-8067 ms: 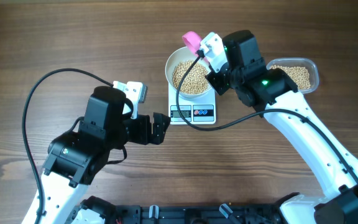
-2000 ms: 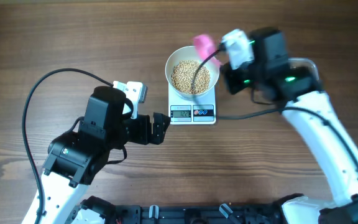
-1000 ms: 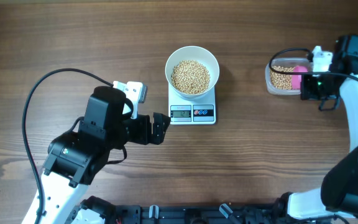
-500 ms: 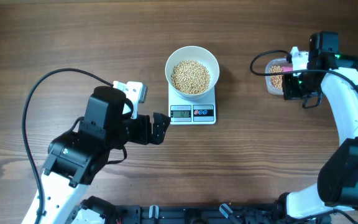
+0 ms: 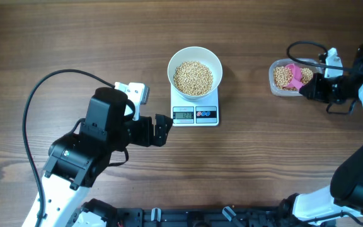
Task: Scoop item into bowl and weigh 150g on scale
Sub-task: 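Scoop a small amount of soybeans from the tub with the right gripper, then carry the partly filled scoop left over the white bowl, then tilt the scoop slowly to trickle soybeans into the bowl, then carry the scoop right back to the soybean tub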
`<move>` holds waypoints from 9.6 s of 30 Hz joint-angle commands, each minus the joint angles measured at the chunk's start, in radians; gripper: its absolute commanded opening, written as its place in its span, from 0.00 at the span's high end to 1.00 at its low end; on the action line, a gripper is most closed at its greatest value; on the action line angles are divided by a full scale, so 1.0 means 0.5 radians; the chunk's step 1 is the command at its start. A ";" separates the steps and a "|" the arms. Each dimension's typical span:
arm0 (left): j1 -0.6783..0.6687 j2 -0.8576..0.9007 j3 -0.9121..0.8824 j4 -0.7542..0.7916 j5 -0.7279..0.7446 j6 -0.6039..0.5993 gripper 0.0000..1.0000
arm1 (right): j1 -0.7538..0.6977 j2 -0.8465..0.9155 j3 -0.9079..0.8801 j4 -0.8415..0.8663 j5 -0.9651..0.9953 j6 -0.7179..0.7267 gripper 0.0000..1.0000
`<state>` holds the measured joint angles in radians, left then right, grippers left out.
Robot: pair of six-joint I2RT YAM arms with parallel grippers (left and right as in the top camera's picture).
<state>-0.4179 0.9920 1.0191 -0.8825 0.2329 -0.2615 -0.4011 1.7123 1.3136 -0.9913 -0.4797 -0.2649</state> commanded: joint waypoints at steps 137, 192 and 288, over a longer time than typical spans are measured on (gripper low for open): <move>-0.011 0.006 -0.010 0.000 0.018 -0.017 0.00 | 1.189 -0.317 0.121 0.477 -0.080 -0.407 0.96; -0.011 0.006 -0.010 0.000 0.018 -0.018 0.00 | 1.268 -0.317 0.121 0.476 0.033 -0.484 0.96; -0.011 0.006 -0.010 0.000 0.018 -0.018 0.00 | 0.291 -0.310 0.111 0.647 -1.011 0.744 0.96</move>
<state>-0.4179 0.9920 1.0191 -0.8825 0.2333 -0.2615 -0.1802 1.5742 1.3510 -0.6498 -0.9180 0.0826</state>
